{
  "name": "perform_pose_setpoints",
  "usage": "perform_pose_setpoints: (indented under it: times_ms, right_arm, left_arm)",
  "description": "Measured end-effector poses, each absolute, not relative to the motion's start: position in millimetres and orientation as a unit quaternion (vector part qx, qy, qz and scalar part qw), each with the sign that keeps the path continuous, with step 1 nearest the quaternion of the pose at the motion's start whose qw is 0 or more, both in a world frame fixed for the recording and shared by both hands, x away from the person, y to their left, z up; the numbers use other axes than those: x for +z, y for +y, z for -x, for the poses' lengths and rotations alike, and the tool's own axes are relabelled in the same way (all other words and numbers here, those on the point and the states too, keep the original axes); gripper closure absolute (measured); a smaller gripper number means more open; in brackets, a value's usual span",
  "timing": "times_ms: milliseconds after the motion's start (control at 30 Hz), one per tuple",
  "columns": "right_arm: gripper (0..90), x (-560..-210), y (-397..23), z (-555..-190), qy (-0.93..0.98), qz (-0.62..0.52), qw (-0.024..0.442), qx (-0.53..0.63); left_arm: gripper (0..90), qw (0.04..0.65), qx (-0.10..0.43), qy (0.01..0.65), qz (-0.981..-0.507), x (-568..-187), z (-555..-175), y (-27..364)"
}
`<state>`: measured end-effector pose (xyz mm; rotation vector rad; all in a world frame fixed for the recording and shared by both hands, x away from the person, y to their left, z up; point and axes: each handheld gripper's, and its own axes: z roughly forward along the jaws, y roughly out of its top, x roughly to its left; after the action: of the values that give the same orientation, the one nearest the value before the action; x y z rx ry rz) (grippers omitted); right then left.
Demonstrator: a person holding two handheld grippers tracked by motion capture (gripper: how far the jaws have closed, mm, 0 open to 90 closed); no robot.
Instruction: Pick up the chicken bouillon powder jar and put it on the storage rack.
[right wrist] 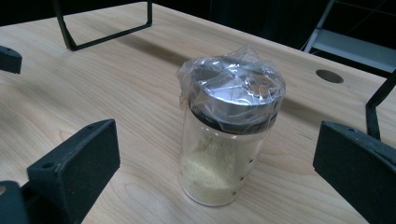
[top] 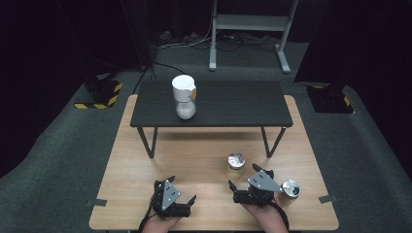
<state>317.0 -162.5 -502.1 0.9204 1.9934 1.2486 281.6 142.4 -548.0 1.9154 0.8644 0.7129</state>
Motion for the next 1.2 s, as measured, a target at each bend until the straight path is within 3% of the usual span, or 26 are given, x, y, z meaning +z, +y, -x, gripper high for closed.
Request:
perform_pose_setpoints:
  times_ms: [1200]
  right_arm:
    - [2.5,-503,-148,-352,0.731,-0.375,0.294,0.488]
  left_arm:
    - [1.0,0.449,0.290,0.343,-0.772,-548,-280,143]
